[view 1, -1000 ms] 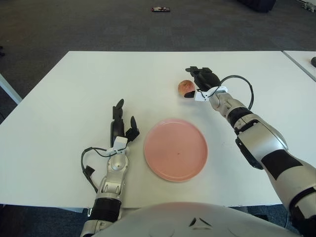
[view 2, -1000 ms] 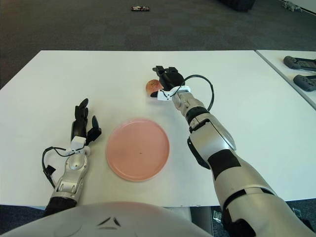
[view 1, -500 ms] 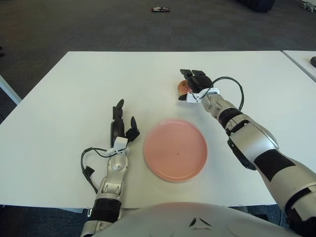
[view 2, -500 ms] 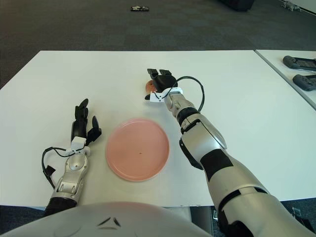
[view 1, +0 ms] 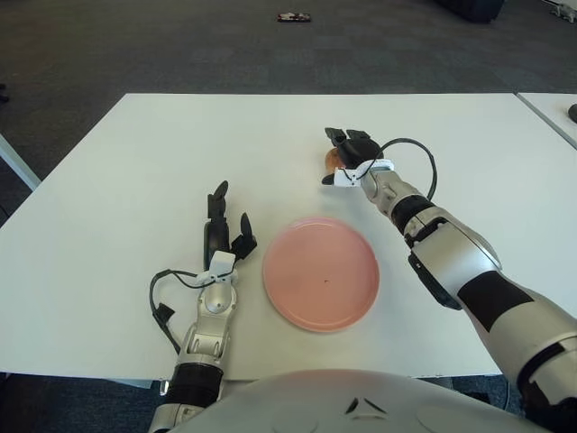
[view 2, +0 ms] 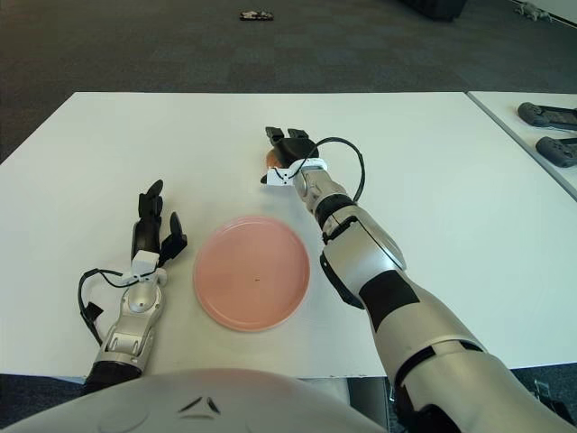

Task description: Put the apple into the plate.

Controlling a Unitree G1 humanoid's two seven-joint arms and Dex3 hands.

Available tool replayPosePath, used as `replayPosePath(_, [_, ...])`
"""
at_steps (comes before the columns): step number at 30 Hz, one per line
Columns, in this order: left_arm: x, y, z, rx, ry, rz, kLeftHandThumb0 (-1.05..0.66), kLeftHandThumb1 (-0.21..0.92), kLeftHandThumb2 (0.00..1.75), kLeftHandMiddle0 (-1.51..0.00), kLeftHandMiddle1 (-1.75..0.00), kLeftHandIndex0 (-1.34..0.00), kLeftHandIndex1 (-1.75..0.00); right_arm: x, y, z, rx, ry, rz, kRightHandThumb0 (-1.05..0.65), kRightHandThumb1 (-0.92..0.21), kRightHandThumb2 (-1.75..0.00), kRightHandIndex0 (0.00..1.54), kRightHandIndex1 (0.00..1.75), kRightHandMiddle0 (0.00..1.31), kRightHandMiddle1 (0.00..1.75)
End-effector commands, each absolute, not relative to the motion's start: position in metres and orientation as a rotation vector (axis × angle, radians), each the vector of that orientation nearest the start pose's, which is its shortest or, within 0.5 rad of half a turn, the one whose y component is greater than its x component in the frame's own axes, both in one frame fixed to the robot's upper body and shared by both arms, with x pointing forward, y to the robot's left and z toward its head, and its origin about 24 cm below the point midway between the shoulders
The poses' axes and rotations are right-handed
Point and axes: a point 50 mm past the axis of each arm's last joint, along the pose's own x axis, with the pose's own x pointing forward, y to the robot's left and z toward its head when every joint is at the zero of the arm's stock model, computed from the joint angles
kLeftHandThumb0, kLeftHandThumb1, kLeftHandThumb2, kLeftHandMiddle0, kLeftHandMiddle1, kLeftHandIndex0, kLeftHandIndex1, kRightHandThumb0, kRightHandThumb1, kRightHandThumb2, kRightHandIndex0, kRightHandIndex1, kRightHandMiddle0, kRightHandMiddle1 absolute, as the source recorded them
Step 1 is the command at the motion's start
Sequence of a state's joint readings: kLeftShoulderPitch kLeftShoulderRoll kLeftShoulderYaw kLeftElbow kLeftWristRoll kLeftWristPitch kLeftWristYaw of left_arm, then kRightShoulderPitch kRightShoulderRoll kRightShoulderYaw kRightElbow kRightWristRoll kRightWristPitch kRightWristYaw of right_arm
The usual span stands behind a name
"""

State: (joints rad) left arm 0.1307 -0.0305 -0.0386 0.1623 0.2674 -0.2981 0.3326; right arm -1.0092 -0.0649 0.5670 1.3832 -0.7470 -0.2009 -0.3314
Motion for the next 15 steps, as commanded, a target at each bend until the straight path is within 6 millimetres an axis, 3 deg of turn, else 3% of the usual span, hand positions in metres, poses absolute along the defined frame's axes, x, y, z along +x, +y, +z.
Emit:
replayPosePath(1, [0.217,0.15,0.009,0.232,-0.063,0.264,-0.85,0.92,0.9,-0.23,-0.1,0.0,-0.63,0.383,-0.067,0.067,-1.394,-0.178,0.365,-1.05,-0.92,-0.23,0.02,0.04,0.0,0.13])
replayPosePath(15, [0.211,0.151,0.007,0.229,-0.043,0.269,-0.85,0.92,0.89,-0.23,-0.1,0.0,-0.63,0.394,-0.085,0.079,-1.436,-0.115,0.315,-1.05,-0.92,-0.19,0.07,0.05,0.0,0.19])
